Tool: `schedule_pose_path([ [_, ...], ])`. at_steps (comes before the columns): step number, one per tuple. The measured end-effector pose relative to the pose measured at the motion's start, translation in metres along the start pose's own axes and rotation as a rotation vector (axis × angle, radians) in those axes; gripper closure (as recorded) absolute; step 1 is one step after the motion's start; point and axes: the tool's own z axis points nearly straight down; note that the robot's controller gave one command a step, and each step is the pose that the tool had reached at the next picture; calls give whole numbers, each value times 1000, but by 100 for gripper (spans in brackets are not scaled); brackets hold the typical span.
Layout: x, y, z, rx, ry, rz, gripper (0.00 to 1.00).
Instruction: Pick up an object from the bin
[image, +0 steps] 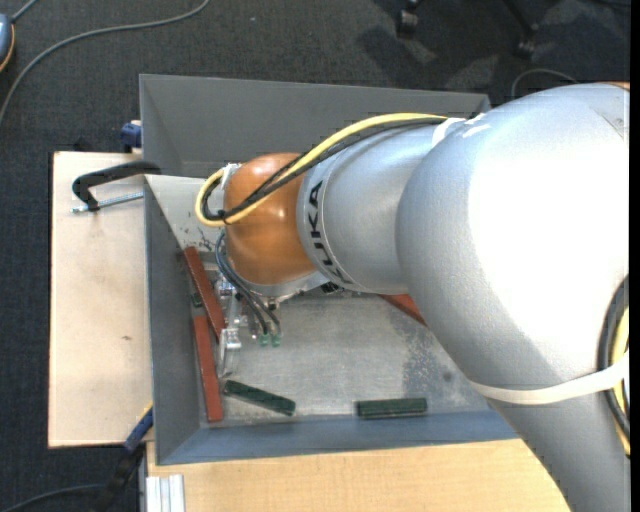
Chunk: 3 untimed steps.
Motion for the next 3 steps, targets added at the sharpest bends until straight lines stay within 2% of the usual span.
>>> schedule_pose_path([
  [1,-28,-56,-3,3,-4,75,0],
  [2,-42,-32,-2,2,1,139,0],
  [3,-43,-33,-3,4,0,141,100],
])
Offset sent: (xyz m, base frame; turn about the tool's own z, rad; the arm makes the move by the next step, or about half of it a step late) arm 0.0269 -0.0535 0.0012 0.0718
